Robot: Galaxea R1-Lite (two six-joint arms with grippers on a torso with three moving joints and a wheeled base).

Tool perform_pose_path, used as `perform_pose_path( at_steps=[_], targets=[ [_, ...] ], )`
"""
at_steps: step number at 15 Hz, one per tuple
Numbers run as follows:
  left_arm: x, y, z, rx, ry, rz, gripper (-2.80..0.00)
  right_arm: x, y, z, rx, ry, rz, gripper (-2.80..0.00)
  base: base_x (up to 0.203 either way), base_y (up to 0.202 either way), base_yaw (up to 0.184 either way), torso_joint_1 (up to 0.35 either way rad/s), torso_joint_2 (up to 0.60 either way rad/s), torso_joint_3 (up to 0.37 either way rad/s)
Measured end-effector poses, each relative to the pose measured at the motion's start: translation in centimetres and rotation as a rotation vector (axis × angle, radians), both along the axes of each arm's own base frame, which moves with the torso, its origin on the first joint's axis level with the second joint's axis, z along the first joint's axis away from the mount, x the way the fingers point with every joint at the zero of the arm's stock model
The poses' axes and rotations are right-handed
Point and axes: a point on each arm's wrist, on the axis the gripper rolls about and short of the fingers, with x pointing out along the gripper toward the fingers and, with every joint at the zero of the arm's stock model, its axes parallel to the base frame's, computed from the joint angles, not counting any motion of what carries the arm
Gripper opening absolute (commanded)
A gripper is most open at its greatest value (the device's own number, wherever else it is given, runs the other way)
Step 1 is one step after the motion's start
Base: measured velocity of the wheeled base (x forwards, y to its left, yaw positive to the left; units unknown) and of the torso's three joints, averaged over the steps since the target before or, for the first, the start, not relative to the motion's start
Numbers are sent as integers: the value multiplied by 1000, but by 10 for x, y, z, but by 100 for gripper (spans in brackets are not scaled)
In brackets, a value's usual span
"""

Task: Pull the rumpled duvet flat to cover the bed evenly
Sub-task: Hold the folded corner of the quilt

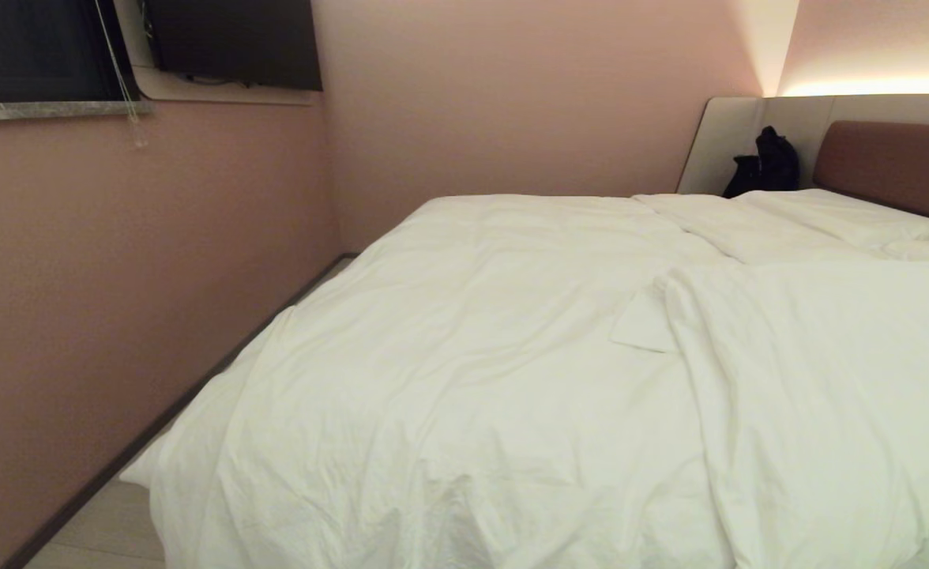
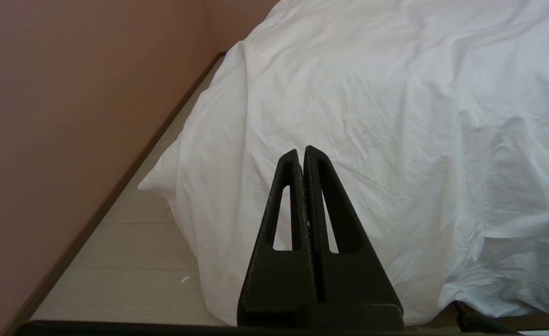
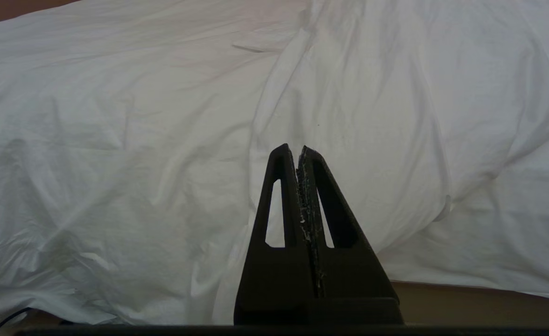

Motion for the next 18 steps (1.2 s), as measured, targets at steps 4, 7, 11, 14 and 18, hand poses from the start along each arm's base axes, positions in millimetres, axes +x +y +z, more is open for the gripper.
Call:
perform_pose_path(
  at_steps=[4, 7, 11, 14, 18],
  targets=[
    [0, 0, 0, -4, 0, 0, -280, 0, 0, 0, 0, 0, 0, -280, 0, 0, 0, 0, 0, 0],
    [0, 0, 0, 2, 2, 0, -280, 0, 0, 0, -3, 1, -1, -280, 0, 0, 0, 0, 0, 0],
    [0, 0, 0, -2, 1, -1, -280, 0, 0, 0, 1, 1, 0, -280, 0, 0, 0, 0, 0, 0],
    [0, 0, 0, 1, 3, -2, -280, 0, 0, 0, 0, 1, 0, -280, 0, 0, 0, 0, 0, 0],
    [0, 0, 0, -1, 2, -1, -280, 0, 0, 0, 1, 1, 0, -280, -131, 0, 2, 3, -2, 6]
  ],
)
